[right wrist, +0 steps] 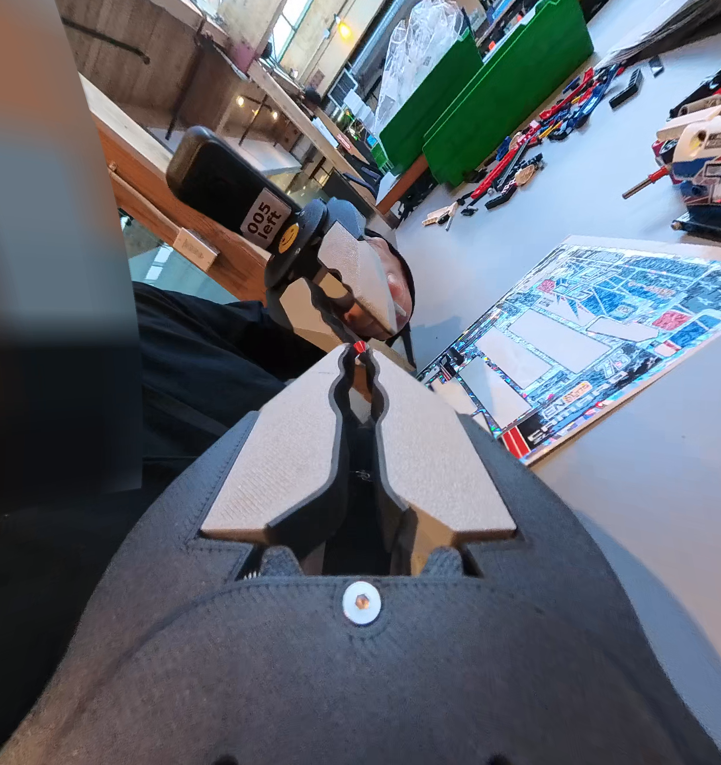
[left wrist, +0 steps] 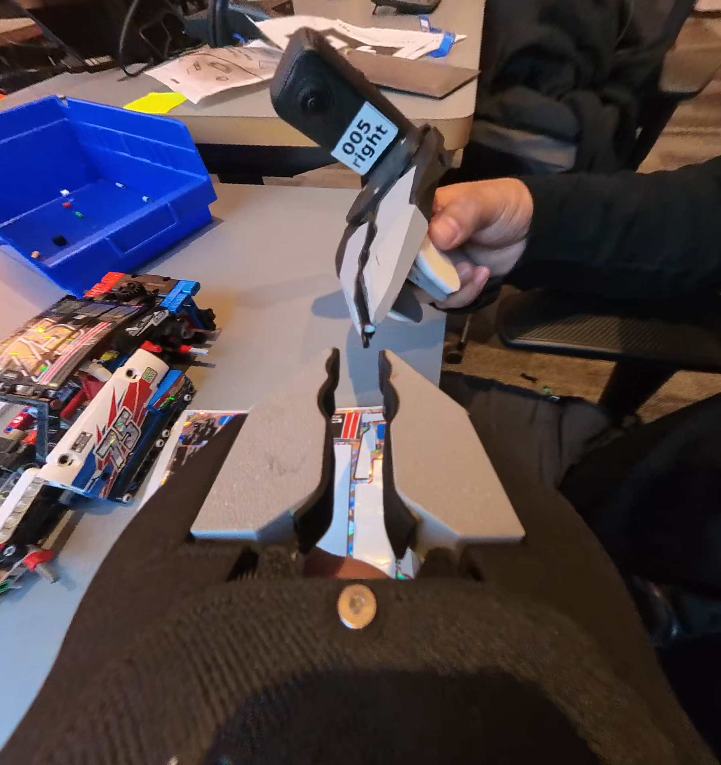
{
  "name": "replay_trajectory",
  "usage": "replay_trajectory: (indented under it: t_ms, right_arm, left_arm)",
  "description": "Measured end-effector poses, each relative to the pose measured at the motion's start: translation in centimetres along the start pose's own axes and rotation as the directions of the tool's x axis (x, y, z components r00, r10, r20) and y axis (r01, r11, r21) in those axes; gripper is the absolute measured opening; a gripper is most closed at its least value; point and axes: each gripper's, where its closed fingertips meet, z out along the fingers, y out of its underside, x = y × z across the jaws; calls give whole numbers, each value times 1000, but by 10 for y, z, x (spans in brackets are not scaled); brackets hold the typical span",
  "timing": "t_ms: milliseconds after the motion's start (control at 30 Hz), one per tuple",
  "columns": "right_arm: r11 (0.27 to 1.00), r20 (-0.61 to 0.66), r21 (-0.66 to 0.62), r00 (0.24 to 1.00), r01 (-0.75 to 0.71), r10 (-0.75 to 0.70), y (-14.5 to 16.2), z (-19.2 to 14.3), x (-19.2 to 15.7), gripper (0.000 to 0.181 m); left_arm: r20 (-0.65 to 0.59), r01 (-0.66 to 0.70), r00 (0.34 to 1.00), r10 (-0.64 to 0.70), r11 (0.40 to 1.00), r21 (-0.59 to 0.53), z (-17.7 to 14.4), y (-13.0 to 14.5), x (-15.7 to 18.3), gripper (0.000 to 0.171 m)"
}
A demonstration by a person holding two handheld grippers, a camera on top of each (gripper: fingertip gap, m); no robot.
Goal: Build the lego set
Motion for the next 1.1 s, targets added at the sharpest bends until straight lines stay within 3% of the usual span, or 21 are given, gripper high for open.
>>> replay_trajectory:
  t_ms: [400, 500, 600, 700, 800, 867, 1033, 1100]
  right_arm:
    - [998, 7, 27, 998, -63, 62, -1, -4, 3, 9]
    - [999, -61, 27, 998, 26, -25, -2, -10, 4, 20]
    - [967, -213, -88, 944, 238, -251, 7, -10, 8, 30]
    - [821, -325, -307, 758, 481, -565, 18, -8, 12, 38]
    - [562, -290, -514, 485, 649, -825, 23, -7, 6, 25]
    - [408, -238, -620, 335, 670, -912, 25, -7, 6, 24]
    - [190, -106, -745, 168, 640, -980, 36, -4, 10, 16]
    - [129, -45, -770, 148, 625, -988, 48, -1, 12, 13]
  left_arm:
    - [-58, 126, 990, -127, 992, -11, 5, 5, 1, 0]
    - [-76, 236, 968, -239, 971, -40, 6, 11, -2, 0]
    - [-120, 385, 911, -395, 918, -98, 7, 20, -2, 0]
    - [-198, 523, 816, -544, 839, -148, 8, 24, 4, 0]
    - [-229, 585, 757, -612, 791, -180, 7, 28, 5, 0]
    - [-238, 592, 742, -627, 779, -207, 6, 31, 7, 0]
    - [-265, 499, 763, -589, 798, -338, 4, 45, 29, 0]
    - [-269, 449, 781, -564, 806, -385, 3, 51, 37, 0]
